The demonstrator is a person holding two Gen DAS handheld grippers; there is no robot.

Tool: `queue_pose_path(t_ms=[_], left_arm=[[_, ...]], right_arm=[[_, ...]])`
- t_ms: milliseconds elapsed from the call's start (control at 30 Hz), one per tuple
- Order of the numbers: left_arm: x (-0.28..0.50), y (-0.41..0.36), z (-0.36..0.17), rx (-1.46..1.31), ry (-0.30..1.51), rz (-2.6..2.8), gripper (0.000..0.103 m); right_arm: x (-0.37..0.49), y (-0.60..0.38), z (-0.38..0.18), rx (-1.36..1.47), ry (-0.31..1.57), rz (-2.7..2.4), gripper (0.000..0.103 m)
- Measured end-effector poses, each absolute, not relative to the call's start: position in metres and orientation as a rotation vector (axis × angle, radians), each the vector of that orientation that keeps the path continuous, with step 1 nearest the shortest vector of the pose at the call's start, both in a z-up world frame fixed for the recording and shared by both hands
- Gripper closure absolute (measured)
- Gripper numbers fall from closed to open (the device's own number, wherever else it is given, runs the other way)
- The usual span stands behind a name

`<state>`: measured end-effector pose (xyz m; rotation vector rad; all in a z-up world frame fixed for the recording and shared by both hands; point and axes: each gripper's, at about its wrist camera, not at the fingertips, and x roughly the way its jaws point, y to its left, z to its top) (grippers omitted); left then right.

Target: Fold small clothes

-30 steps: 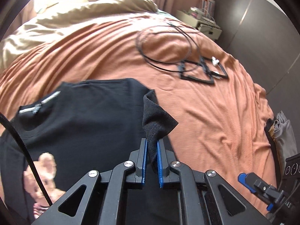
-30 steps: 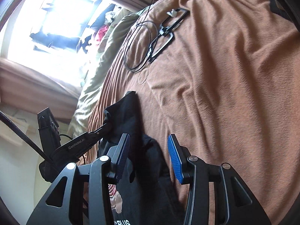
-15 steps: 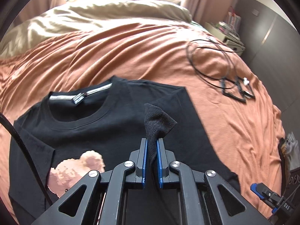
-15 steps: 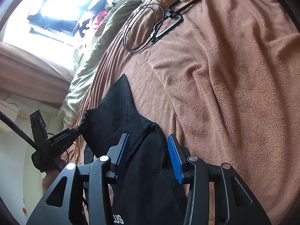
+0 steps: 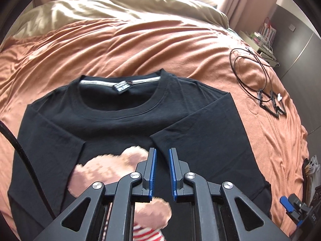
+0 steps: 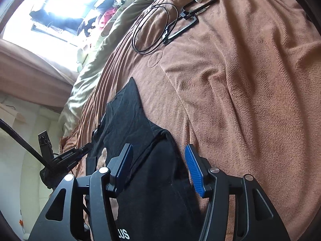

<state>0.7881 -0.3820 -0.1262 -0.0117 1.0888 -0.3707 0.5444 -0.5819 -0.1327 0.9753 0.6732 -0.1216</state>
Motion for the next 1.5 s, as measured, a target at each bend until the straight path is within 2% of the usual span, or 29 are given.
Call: queue_pose_path(t_ms=[67,100,167,233,400,467,533,633,900,1500], left_arm=[[0.78,-0.371,-0.119,-0.027,1.088,-0.371,0.088],[0.772,-0.363,-0.114,-0.036,1.086,-0.371,0.083],[0.759,-0.352,-0.104,-0.048,1.075,-0.377,0.072],[0.74,-0.338,-0.092,-0.055,1.056,-0.393,0.056],[0.691,-0.298,-0.067,-0.117,1.044,-0.383,0.047],[0.673,-0.282,-0.057,-0.143,1.04,-0.378,0.037],[0.657,-0.269,-0.049,-0.139,1.017,-0.359,0.018],[0.631,-0.245,-0.037,-0.142,0.981,-0.333,0.007],[0.571,-0.185,-0.018,-0.178,0.932,-0.341,0.004],[0.465,-0.083,-0.006,-0.187,0.822,-0.352,0.003]], right_arm=[[0.547,-0.579,-0.129,0.945,0.681,-0.123,0.042],[0.549,-0.576,-0.126,0.916,0.688,-0.127,0.04],[0.55,-0.571,-0.122,0.873,0.696,-0.148,0.038],[0.55,-0.566,-0.117,0.839,0.703,-0.182,0.033],[0.537,-0.55,-0.098,0.792,0.711,-0.227,0.019],[0.525,-0.54,-0.085,0.743,0.699,-0.259,0.014],[0.513,-0.529,-0.077,0.707,0.695,-0.262,0.009],[0.499,-0.512,-0.07,0.67,0.737,-0.257,0.006],[0.443,-0.466,-0.02,0.55,0.703,-0.236,0.006],[0.343,-0.421,0.009,0.468,0.688,-0.162,0.006]])
